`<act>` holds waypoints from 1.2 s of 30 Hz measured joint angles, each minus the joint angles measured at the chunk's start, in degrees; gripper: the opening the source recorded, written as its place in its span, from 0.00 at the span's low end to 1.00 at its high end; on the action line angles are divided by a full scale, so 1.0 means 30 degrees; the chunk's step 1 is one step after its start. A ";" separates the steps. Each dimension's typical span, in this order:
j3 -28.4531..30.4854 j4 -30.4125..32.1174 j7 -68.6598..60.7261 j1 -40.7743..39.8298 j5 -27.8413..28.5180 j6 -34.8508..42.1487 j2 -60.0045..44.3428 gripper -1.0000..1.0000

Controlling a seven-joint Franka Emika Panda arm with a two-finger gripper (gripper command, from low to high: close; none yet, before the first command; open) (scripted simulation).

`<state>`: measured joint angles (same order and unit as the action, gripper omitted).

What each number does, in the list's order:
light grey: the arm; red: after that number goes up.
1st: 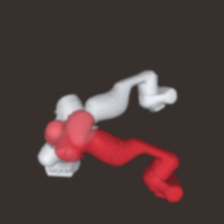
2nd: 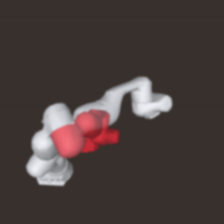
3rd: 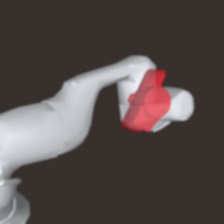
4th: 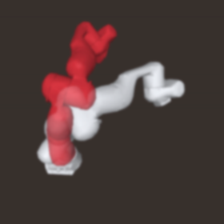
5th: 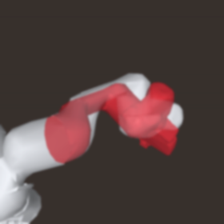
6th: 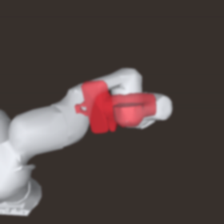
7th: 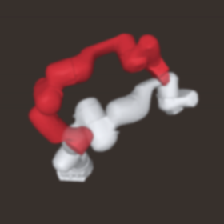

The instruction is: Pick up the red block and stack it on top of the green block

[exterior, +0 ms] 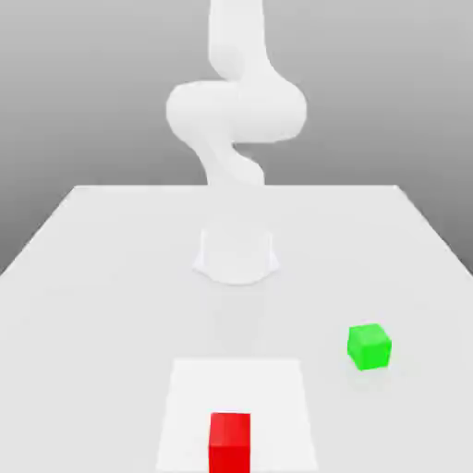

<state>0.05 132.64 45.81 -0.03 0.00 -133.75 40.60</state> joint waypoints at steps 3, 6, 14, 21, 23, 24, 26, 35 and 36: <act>0.0021 0.0360 -0.0011 -0.0012 0.0000 -0.0820 -0.2183 0.50; 0.0011 0.0703 -0.0037 -0.0059 -0.0022 -0.1601 -0.4273 0.50; 0.0032 0.1617 -0.0080 -0.0124 -0.0034 -0.3683 -0.9813 0.50; 0.0089 0.2417 -0.0111 -0.0151 -0.0047 -0.5506 -1.4659 0.50; 0.0090 0.2645 -0.0121 -0.0168 -0.0051 -0.6028 -1.6043 0.50; 0.0102 0.2760 -0.0129 -0.0163 -0.0057 -0.6288 -1.6735 0.50; 0.0106 0.2755 -0.0145 -0.0166 -0.0074 -0.7148 -1.8120 0.50; 0.0073 0.2408 -0.0156 -0.0189 -0.0095 -0.9284 -2.0765 0.00; 0.0065 0.2364 -0.0155 -0.0197 -0.0093 -0.9522 -2.1050 0.00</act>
<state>0.24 139.74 45.35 -0.62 -0.28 -162.31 -22.55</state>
